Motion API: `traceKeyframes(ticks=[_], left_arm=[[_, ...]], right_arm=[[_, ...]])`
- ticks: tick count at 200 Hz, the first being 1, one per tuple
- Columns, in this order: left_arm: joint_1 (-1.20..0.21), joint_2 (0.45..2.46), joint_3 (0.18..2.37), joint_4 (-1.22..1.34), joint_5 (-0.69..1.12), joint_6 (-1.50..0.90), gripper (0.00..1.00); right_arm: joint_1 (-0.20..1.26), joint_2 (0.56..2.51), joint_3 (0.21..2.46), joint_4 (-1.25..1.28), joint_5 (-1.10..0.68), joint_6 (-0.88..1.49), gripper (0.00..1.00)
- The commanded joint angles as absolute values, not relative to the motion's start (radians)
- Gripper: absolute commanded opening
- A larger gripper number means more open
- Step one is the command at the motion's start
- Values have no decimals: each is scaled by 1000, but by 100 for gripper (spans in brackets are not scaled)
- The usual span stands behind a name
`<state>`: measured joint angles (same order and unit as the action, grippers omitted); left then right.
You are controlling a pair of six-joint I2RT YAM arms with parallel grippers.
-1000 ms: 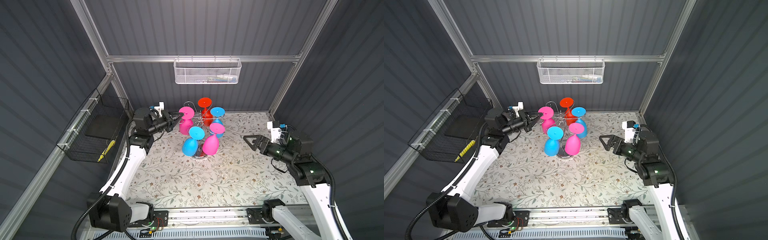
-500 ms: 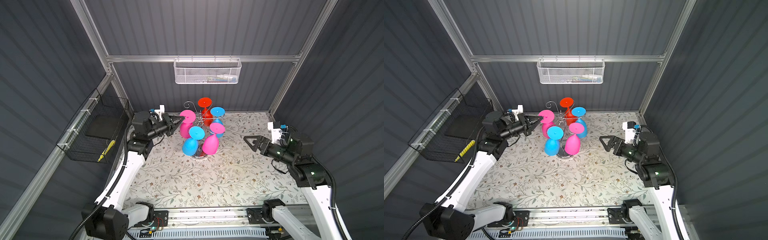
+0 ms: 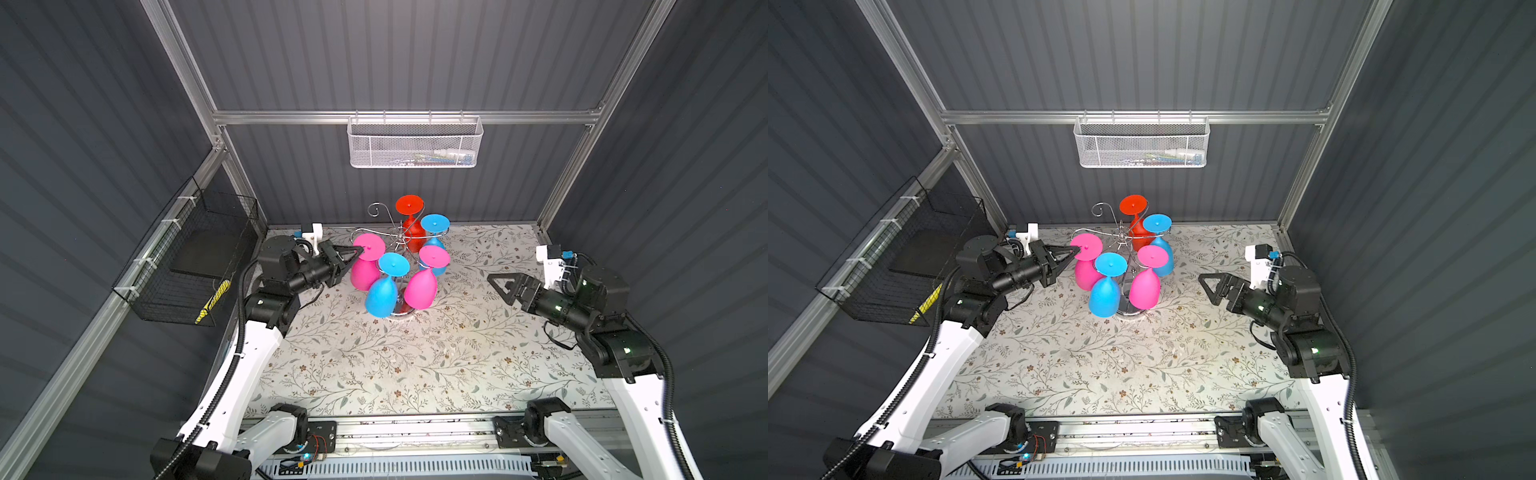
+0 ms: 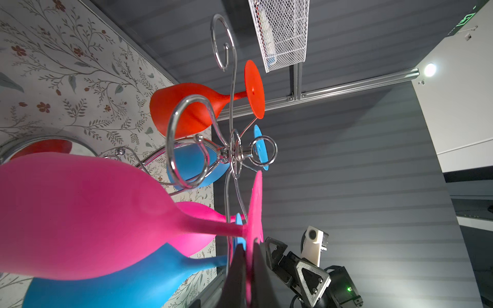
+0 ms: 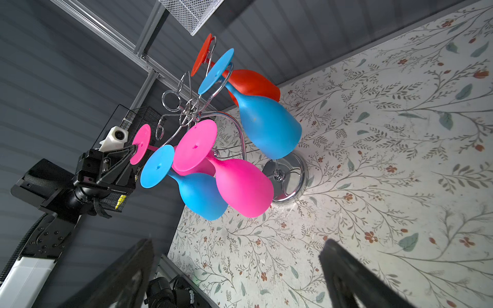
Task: Take the wine glass off the wine glass rack
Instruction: Pick up the wine glass from the wine glass rack.
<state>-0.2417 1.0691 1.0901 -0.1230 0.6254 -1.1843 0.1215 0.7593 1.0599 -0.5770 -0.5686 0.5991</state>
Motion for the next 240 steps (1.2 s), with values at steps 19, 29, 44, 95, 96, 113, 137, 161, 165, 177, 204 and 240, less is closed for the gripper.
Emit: traceKeyframes(ticks=[19,29,44,95,96,113,137,161,165,177,204,240], left_arm=[[-244,1011,1084,-206,574,-1122,0],[-244,1003,1083,-220,562,-1118,0],[-243,987,1077,-234,543,-1115,0],[-238,945,1110,-316,489,-1073,0],[-237,944,1112,-318,487,-1071,0],[-233,934,1146,-367,460,-1029,0],[-232,928,1228,-470,401,-926,0],[-232,924,1312,-546,349,-825,0],[-232,922,1325,-557,343,-810,0],[-231,916,1360,-570,337,-758,0],[-232,917,1452,-550,312,-594,0],[-232,999,1566,-473,487,-427,0]], right_arm=[[132,746,1047,-584,-566,607,99],[133,745,1046,-583,-566,609,99],[136,742,1048,-586,-565,612,99],[142,751,1065,-589,-578,629,99],[142,751,1066,-589,-578,630,99],[143,770,1092,-595,-595,639,99],[147,785,1128,-588,-604,645,99],[150,797,1159,-588,-622,650,98],[151,799,1164,-588,-625,649,98],[151,805,1184,-588,-636,644,97],[152,851,1261,-587,-687,643,95],[169,934,1383,-519,-804,684,90]])
